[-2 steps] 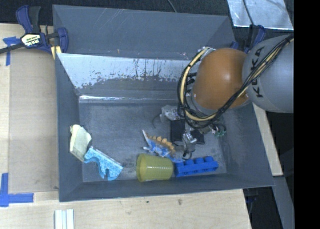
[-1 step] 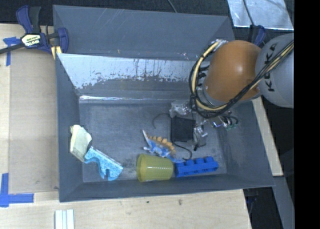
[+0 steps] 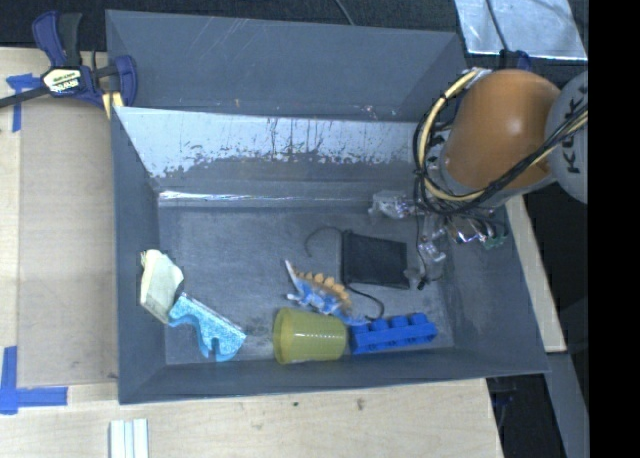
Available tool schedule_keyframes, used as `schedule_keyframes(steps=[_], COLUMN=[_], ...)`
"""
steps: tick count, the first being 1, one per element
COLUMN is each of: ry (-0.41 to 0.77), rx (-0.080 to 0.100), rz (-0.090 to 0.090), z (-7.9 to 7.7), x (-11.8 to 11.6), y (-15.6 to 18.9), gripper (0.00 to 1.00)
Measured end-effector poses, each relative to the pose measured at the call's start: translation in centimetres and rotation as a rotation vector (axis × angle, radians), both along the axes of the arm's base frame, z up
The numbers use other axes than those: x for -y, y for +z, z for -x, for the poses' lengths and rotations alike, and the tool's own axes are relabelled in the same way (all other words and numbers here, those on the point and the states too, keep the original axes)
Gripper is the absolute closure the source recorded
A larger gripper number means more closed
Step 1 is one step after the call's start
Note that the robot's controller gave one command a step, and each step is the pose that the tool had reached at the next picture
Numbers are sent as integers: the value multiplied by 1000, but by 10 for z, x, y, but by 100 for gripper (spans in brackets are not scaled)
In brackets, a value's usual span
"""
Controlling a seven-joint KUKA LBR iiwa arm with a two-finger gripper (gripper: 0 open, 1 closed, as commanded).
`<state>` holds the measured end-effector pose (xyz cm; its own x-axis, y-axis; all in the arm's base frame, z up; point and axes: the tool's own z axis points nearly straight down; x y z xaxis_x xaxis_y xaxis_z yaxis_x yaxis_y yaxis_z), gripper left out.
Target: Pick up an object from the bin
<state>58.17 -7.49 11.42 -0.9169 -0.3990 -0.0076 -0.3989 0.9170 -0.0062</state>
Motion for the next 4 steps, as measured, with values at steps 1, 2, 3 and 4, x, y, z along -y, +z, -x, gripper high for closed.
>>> schedule_keyframes(steps=[1, 2, 3, 4], ry=[46, -16, -17, -18], rx=[-3, 0, 1, -1], rz=[2, -2, 1, 1], z=[0, -2, 0, 1], x=[3, -21, -23, -23], y=[-9, -25, -43, -44], gripper=[0, 0, 100, 0])
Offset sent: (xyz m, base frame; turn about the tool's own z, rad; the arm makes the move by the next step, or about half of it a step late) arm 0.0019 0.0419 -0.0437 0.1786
